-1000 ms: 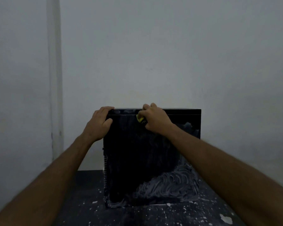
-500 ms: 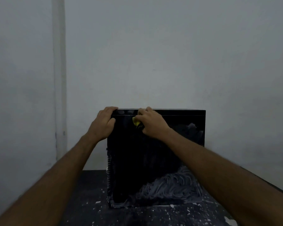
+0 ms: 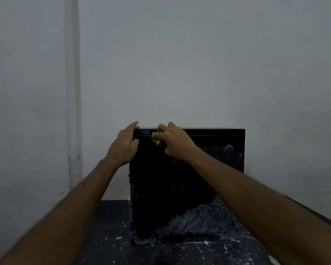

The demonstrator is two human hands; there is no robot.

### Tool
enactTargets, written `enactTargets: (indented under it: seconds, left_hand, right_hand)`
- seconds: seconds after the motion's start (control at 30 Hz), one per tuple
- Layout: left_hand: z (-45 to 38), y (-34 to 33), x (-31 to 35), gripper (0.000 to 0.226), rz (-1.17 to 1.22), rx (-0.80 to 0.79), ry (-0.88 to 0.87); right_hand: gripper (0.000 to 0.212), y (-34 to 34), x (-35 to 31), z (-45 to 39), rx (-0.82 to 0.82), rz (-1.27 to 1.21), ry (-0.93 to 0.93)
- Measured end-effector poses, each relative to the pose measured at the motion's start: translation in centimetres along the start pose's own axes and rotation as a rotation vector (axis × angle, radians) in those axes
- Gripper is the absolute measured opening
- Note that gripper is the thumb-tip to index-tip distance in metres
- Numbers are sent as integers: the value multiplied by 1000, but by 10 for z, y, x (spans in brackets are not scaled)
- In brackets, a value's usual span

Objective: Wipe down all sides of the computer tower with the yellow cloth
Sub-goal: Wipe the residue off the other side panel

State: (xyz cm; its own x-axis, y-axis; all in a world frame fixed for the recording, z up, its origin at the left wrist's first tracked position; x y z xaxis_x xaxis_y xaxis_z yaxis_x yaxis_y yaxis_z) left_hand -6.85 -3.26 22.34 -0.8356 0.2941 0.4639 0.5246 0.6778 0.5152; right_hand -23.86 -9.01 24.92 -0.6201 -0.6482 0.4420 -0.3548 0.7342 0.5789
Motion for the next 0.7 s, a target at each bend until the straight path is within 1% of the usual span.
enactTargets:
  seconds: [0.03, 0.07, 0.1, 0.17, 0.2, 0.23, 0.3, 0.37, 0.43, 0.5, 0.57, 0.63, 0.7]
  left_hand:
    - [-2, 1, -1, 75, 5, -10, 1]
    - [-2, 3, -1, 76, 12, -14, 6]
    - [-3, 3, 0, 77, 22, -11, 9]
    - [-3, 3, 1, 77, 54, -3, 7]
    - [-3, 3, 0, 75, 75, -1, 9]
    - [-3, 3, -1, 73, 104, 1, 14]
    - [-5, 4, -3, 65, 174, 7, 35]
    - [-6, 5, -4, 63, 219, 25, 69]
    - [-8, 8, -5, 62, 238, 40, 100]
    - [-9, 11, -6, 58, 257, 37, 128]
    - [-12, 11, -6, 58, 276, 14, 143]
    - [-15, 11, -7, 58, 337, 12, 162]
    - [-15, 13, -9, 58, 402, 17, 205]
  right_hand:
    - [41, -2, -2, 1, -28, -2, 31]
    - [38, -1, 1, 1, -22, -12, 3]
    - [39, 2, 6, -2, 17, -23, -54]
    - [46, 4, 7, -7, 75, -66, -144]
    - [49, 1, 2, -9, 67, -67, -120]
    - [50, -1, -4, -10, 53, -56, -55]
    - [46, -4, -10, -8, 11, -41, 26]
    - [42, 0, -3, -11, 44, -56, -40]
    - [47, 4, -4, -17, 77, -79, -113]
    - [49, 2, -17, -22, 37, -61, -18]
    - [44, 1, -24, -21, -17, -43, 57]
    - [41, 7, -16, -25, 8, -59, -35]
    - [44, 12, -16, -31, 54, -84, -121]
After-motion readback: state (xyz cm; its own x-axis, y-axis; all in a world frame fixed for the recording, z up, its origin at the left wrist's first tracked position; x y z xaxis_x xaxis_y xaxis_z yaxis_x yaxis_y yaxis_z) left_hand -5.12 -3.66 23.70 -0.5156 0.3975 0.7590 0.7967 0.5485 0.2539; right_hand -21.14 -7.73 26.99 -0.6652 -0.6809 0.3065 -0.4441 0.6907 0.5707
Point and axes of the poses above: each hand's wrist, its own z-axis away from the middle knuckle, its own y-axis out of the back of the hand, x = y × z, the point moved 5 cm from there along -z, towards the middle knuckle, and after that the axes turned 7 degrees about z, right-handed, at the moved point
